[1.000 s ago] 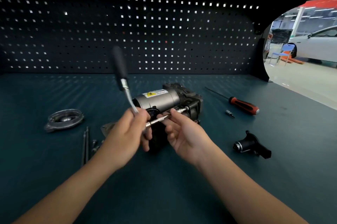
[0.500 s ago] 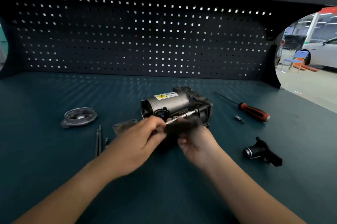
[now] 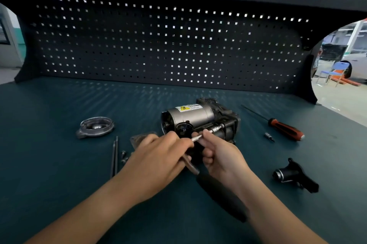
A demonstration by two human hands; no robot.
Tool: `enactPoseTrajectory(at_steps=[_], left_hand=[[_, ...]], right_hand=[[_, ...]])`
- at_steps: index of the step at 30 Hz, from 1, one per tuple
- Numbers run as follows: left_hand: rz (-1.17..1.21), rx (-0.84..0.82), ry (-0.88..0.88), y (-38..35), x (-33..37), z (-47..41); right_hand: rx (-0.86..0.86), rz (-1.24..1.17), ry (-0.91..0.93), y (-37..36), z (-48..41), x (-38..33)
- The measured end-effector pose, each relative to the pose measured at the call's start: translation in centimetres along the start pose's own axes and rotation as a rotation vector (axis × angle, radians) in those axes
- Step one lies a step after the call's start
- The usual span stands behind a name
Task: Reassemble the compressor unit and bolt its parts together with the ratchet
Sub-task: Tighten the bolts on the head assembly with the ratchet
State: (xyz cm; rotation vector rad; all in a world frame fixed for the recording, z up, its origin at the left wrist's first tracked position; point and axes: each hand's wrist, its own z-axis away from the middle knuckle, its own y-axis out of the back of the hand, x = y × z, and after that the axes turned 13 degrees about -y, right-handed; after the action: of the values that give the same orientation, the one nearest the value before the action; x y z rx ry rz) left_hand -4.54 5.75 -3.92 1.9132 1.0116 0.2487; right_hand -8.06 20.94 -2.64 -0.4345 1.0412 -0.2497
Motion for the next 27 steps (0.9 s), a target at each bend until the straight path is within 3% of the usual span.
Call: enactPoseTrajectory(at_steps=[2, 6, 8, 9, 11, 12, 15, 17, 19, 22, 24, 26, 27], left_hand=[[0.323, 0.028, 0.142, 0.6, 0.9, -0.2], [1.387, 0.273, 0.820, 1.1, 1.5, -2.4], [1.676, 0.303, 1.007, 1.5, 1.2, -2.8], [1.694, 0.294, 1.037, 1.5, 1.2, -2.7], [1.470, 0.245, 0.942, 1.4, 1.2, -2.3], [1.238, 0.216, 0.792, 1.4, 1.2, -2.0], [0.237, 0.006, 0.081, 0.6, 0.4, -0.5], [-0.043, -0.035, -0.114, 0.3, -0.2, 0.1], [0.204, -0.042, 0.008, 0.8, 0.4, 0.0], [1.033, 0.170, 0.509, 0.6, 1.7, -1.3], [1.452, 0.235, 0.815, 0.8, 1.6, -2.1], [1.663, 0.264, 0.968, 1.3, 1.4, -2.4], [1.650, 0.247, 0.986, 1.3, 1.3, -2.3]], right_hand=[[0.010, 0.005, -0.004, 0.2, 0.1, 0.0], [-0.010, -0.021, 0.015, 0.3, 0.5, -0.3], [-0.031, -0.020, 0.013, 0.3, 0.4, -0.5], [-0.027, -0.009, 0.013, 0.3, 0.4, -0.5], [-0.004, 0.014, 0.017, 0.2, 0.3, -0.4], [0.005, 0.017, 0.021, 0.1, 0.3, -0.4], [-0.015, 0.002, 0.018, 0.2, 0.2, -0.2], [-0.012, 0.007, -0.009, 0.3, 0.2, -0.2], [-0.028, -0.013, -0.037, 0.3, 0.2, -0.2], [-0.061, -0.053, -0.048, 0.3, 0.4, -0.4], [-0.088, -0.060, -0.043, 0.4, 0.5, -0.6], [-0.087, -0.033, -0.038, 0.6, 0.4, -0.7], [-0.075, -0.015, -0.037, 0.5, 0.5, -0.6]])
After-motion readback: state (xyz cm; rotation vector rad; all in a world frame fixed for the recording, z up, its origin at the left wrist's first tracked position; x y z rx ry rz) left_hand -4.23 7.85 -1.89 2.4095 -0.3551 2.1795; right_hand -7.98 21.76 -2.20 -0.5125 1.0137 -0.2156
